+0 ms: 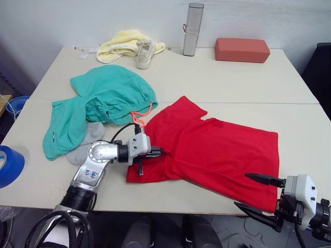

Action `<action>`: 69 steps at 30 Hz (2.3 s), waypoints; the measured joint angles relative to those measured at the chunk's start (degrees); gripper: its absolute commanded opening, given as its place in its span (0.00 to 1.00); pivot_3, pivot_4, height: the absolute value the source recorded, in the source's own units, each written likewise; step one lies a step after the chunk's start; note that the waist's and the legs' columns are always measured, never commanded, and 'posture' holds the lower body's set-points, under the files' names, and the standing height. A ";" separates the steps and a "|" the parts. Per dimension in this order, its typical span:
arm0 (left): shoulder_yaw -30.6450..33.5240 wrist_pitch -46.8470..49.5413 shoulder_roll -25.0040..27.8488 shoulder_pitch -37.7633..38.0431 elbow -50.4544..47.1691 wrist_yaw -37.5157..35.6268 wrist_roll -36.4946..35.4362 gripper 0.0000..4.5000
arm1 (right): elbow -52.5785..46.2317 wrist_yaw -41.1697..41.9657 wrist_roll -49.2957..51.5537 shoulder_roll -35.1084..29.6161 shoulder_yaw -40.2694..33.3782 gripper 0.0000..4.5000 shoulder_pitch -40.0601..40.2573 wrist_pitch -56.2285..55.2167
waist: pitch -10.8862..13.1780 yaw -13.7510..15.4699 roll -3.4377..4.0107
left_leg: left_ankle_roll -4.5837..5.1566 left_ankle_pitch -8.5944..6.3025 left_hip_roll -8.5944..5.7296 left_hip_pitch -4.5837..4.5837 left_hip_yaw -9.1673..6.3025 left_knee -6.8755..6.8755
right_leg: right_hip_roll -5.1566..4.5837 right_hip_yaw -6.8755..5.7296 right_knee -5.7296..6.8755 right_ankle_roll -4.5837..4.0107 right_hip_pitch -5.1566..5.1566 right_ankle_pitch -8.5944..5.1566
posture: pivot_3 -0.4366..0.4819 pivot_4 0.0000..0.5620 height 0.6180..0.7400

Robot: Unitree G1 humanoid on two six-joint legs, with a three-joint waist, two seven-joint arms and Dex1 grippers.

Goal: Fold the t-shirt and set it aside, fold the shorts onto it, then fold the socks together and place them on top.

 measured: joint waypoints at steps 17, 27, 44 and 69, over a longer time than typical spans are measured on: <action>15.30 11.73 10.68 9.07 -11.58 -8.23 -19.11 0.48 | -0.45 -3.59 3.89 3.64 5.47 0.71 -1.64 1.98 | 0.01 -0.69 -0.02 | -0.25 0.10 0.08 0.08 -0.04 -0.01 | -0.03 0.02 0.00 -0.08 0.05 -0.04 | 0.48 0.27 1.00; 5.47 9.94 7.64 17.40 -17.09 0.32 -6.65 0.00 | 6.61 -11.72 -16.49 5.78 23.68 0.00 -10.63 -5.45 | -0.01 -0.19 -0.02 | -0.06 -0.02 0.04 -0.02 -0.02 -0.09 | -0.02 0.02 -0.05 -0.12 -0.07 -0.07 | 0.48 0.27 1.00; 7.50 11.64 10.45 19.69 -15.63 7.14 -2.36 0.00 | 13.74 -9.36 -11.44 4.10 13.42 0.00 -5.98 -6.63 | -0.05 -0.29 0.05 | 0.01 -0.03 0.05 0.11 -0.01 -0.10 | -0.02 0.05 0.05 -0.13 0.00 -0.07 | 0.48 0.27 1.00; 8.79 7.27 11.30 18.90 -16.70 -0.36 -9.28 0.00 | 10.47 -11.33 -11.68 2.99 19.36 0.00 -10.68 -6.00 | -0.08 -0.14 0.04 | -0.01 -0.01 0.07 0.04 -0.02 -0.11 | -0.03 0.04 0.04 -0.17 -0.06 -0.09 | 0.48 0.27 1.00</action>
